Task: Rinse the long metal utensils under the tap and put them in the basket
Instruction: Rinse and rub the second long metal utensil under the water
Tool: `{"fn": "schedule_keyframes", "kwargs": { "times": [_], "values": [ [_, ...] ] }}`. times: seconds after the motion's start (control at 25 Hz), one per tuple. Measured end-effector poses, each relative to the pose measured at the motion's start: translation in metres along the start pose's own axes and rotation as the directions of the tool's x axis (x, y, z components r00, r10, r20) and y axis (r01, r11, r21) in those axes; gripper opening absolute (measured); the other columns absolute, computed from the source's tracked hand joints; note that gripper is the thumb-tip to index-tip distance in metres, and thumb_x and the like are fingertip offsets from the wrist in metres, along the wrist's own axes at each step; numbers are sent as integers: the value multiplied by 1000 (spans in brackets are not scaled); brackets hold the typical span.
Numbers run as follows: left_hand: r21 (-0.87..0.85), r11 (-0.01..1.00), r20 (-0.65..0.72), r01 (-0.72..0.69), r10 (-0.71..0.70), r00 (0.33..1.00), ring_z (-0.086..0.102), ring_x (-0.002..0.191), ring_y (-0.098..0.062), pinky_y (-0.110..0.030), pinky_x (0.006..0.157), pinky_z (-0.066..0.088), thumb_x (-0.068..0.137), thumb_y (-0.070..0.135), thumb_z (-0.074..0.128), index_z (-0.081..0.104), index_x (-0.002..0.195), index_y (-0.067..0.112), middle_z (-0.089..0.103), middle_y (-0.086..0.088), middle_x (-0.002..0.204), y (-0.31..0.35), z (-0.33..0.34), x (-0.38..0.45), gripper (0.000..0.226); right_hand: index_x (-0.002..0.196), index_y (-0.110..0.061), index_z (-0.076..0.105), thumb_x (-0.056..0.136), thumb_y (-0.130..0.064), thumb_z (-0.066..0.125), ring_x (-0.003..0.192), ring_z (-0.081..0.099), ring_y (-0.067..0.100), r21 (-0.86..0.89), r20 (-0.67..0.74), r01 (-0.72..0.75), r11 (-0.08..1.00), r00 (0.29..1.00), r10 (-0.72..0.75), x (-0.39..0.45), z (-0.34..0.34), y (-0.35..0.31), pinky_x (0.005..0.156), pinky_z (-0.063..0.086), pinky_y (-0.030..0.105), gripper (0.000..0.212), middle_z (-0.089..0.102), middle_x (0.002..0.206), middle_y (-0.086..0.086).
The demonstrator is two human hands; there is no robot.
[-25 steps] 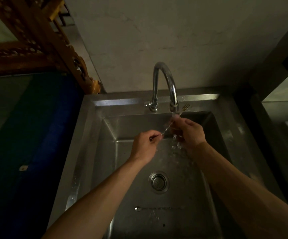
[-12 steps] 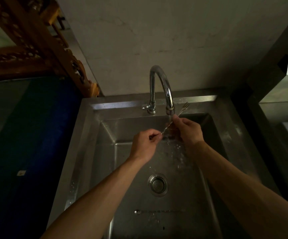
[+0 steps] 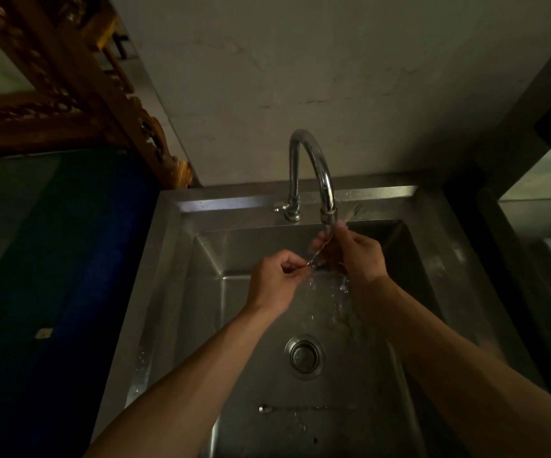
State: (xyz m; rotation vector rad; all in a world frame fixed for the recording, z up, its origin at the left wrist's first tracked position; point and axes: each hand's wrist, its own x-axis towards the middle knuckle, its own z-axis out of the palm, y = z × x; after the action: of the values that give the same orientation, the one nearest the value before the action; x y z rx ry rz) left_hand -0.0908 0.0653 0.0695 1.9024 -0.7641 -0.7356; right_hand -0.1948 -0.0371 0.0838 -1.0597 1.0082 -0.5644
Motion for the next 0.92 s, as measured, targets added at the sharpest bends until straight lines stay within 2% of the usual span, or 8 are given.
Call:
{"fn": "schedule_keyframes", "kwargs": {
  "times": [0.16,0.24,0.36,0.48,0.64,0.76,0.84,0.92],
  "values": [
    [-19,1000,-20,7,-7,1000,56,56,7,-5,55,41,76,14,75,67,78,16,64,9,67,1,-3,-2,8,98,-4,71,93,-23,61,87,70,24,-39,35,5,999,999,-4,1,3,-1,82,58,39,22,75,93,10],
    [-6,1000,-28,7,-8,1000,55,54,7,-5,54,41,75,14,76,67,76,17,63,9,66,2,-2,-2,9,98,-7,71,94,-24,58,85,70,21,-51,40,5,999,999,-3,0,3,-2,78,57,36,22,76,94,8],
    [-6,1000,-44,-3,3,999,55,55,6,-7,56,43,74,13,76,64,70,23,63,9,65,2,-3,-1,17,98,-3,70,89,-13,64,89,69,24,-16,76,5,1000,997,-3,2,2,-3,78,59,34,15,73,96,12],
    [-8,1000,-32,-9,9,999,55,55,5,-9,57,43,74,12,77,62,68,25,62,10,64,0,-3,1,20,97,-6,71,94,-29,58,83,72,23,-38,36,-8,999,999,9,3,4,-2,67,59,29,26,76,92,9],
    [-13,1000,-35,-17,17,999,54,52,9,-6,55,40,75,11,75,64,71,21,60,11,62,0,-5,2,15,101,-7,70,90,-18,63,95,71,31,-80,89,3,997,996,4,2,2,0,85,58,40,16,74,100,15],
    [-18,1000,-17,-14,13,1000,54,52,12,-5,55,40,77,10,74,66,76,17,60,12,63,3,-4,2,10,102,-9,70,95,-30,56,89,71,28,-69,55,-9,998,998,12,2,2,0,79,57,41,26,75,99,11],
    [-10,1000,-25,-2,2,1000,54,52,11,-7,56,41,76,13,75,64,72,21,61,12,63,3,-3,4,14,101,-13,69,93,-23,60,94,71,30,-126,93,-8,992,995,20,3,1,0,88,53,47,16,75,98,9],
    [-35,999,-20,-1,0,1000,54,52,11,-6,56,41,76,11,75,63,71,23,60,11,64,4,0,5,17,96,-11,70,88,-19,67,93,70,30,-127,102,-11,992,994,24,3,-1,0,89,52,46,12,74,92,9]
  ]
}}
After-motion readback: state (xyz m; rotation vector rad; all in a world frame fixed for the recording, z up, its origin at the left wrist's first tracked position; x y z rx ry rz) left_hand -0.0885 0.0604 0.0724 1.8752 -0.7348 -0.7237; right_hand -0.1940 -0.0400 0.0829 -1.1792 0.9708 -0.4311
